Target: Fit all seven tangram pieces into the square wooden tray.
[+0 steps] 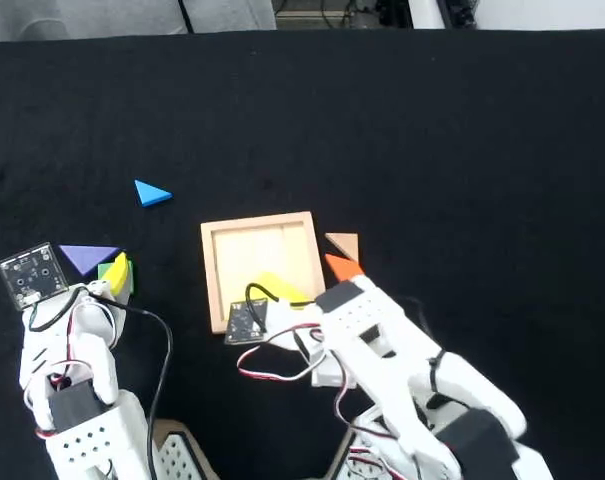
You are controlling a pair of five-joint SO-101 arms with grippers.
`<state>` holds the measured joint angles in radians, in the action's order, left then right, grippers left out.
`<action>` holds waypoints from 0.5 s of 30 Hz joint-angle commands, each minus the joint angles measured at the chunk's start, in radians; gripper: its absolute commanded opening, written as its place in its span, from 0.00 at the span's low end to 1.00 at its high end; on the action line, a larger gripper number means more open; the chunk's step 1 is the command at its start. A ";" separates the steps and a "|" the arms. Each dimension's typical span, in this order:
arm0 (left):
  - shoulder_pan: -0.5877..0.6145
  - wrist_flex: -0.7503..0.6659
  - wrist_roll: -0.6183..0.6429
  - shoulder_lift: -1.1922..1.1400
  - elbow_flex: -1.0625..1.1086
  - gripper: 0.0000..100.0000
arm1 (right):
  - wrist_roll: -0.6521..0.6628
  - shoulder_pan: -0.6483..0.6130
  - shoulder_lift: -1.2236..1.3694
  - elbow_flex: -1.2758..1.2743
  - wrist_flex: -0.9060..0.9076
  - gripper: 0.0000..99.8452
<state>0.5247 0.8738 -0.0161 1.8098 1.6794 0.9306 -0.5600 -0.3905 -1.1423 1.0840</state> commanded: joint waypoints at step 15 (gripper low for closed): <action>-0.013 -0.017 0.000 0.011 0.019 0.34 | 0.037 -0.006 0.047 0.019 -0.026 0.24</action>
<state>0.5247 0.8738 -0.0161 1.8098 1.6794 0.9429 -0.5585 -0.3583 -1.1147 1.0610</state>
